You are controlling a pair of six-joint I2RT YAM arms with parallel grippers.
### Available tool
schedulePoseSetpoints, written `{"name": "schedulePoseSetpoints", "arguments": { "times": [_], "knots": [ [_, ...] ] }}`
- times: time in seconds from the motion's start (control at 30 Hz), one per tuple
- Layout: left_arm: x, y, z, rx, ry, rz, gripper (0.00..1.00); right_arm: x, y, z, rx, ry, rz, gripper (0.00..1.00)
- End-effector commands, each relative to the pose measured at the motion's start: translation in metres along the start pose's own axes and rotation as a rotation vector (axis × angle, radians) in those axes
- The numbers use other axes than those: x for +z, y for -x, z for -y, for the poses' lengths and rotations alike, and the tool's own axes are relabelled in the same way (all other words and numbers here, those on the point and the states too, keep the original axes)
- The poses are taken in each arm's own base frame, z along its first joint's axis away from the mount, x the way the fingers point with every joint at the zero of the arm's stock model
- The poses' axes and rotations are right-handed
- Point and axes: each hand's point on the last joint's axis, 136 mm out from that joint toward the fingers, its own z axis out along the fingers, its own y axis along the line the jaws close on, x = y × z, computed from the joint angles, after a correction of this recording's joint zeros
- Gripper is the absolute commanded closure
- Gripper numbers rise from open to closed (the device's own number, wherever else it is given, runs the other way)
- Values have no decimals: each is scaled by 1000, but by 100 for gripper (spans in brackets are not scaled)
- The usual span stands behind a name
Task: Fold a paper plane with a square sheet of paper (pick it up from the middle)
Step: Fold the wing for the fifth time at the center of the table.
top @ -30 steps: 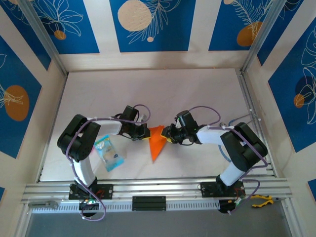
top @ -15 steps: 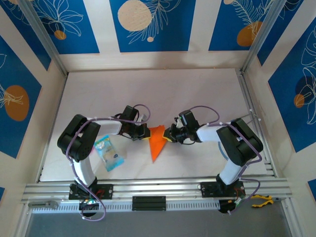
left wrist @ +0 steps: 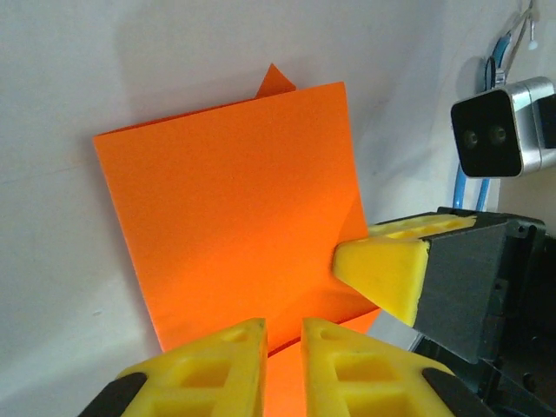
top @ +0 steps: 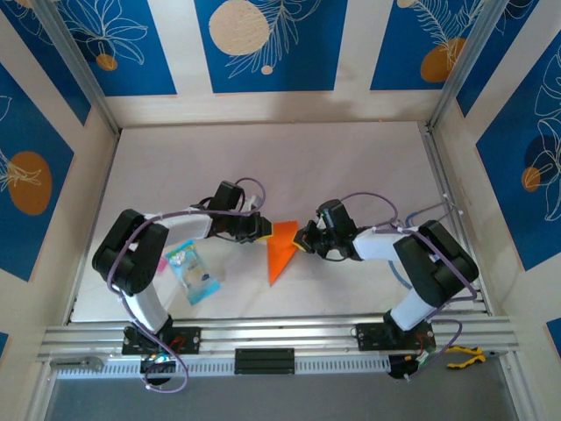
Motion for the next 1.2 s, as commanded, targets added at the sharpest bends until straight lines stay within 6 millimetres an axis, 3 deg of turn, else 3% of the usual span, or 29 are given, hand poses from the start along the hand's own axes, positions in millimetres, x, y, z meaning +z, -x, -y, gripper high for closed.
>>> {"name": "schedulePoseSetpoints", "arguments": {
  "times": [0.0,0.27,0.5,0.87,1.17],
  "knots": [
    [1,7,9,-19,-43,-1,81,-2,1,3,60,-27,53,97],
    [18,-2,-15,-83,12,-42,85,0,-9,10,79,-63,59,96],
    [25,-14,-38,-102,70,-70,93,2,-15,-1,20,-2,21,92],
    [26,-18,-43,-54,79,-90,100,4,-12,-12,-51,68,-64,78],
    [27,-16,-41,-42,68,-88,100,8,-7,-15,-83,91,-124,76]
  ]
}}
